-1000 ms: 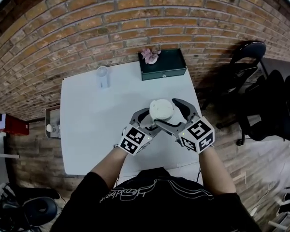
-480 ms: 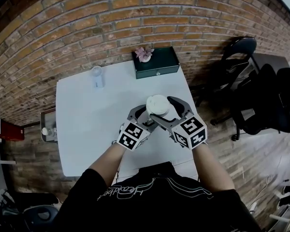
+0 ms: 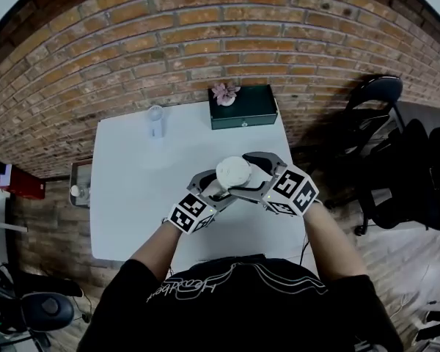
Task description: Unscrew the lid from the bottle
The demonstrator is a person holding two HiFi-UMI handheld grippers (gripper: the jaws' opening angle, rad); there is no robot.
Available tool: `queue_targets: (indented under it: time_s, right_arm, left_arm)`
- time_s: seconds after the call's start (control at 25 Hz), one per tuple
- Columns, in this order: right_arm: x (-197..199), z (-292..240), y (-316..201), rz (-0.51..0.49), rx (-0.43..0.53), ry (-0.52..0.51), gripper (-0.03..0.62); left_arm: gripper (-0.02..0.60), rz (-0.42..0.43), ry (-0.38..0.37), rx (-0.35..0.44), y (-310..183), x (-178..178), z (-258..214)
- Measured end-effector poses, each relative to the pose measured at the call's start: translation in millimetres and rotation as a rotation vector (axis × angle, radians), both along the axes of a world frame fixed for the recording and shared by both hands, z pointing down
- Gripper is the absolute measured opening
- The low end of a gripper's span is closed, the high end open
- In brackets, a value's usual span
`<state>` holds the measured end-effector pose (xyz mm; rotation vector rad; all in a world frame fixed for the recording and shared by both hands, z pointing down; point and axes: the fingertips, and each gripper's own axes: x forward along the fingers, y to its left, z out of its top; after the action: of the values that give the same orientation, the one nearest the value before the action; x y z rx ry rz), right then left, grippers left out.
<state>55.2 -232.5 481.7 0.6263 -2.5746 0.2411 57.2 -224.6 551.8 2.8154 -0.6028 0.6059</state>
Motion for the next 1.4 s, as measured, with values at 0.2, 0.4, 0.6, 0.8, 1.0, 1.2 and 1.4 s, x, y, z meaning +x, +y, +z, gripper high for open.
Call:
queue_targets:
  time_s: [0.2, 0.4, 0.6, 0.8, 1.0, 1.2, 1.4]
  right_arm:
    - [-2.3, 0.5, 0.6, -0.219, -0.019, 0.030, 0.380]
    - [-3.1, 3.5, 3.6, -0.437, -0.016, 0.101, 0.381]
    - [-5.2, 4.2, 3.9, -0.625, 0.005, 0.166, 0.382]
    - [-10.2, 4.1, 3.6, -0.641, -0.007, 0.160, 0.385]
    - [-13.5, -3.3, 4.3, -0.513, -0.003, 0.090, 0.400]
    - [-12.1, -18.2, 0.5, -0.280, -0.009, -0.026, 0.411]
    - [-8.1, -25.6, -4.7, 0.012, -0.017, -0.118, 0.443]
  left_arm:
    - [0.345, -0.020, -0.002, -0.005, 0.0, -0.4, -0.9]
    - [0.345, -0.049, 0.011, -0.007, 0.2, -0.5, -1.6]
    - [0.345, -0.055, 0.020, -0.005, -1.5, -2.2, -1.9]
    - [0.345, -0.064, 0.017, -0.015, -1.3, -4.5, -0.6]
    - [0.344, -0.065, 0.008, -0.013, -0.2, -3.1, -0.6]
    - [0.344, -0.070, 0.011, -0.011, -1.2, -1.7, -0.7]
    - [0.344, -0.081, 0.033, -0.003, -2.4, -1.6, -0.7]
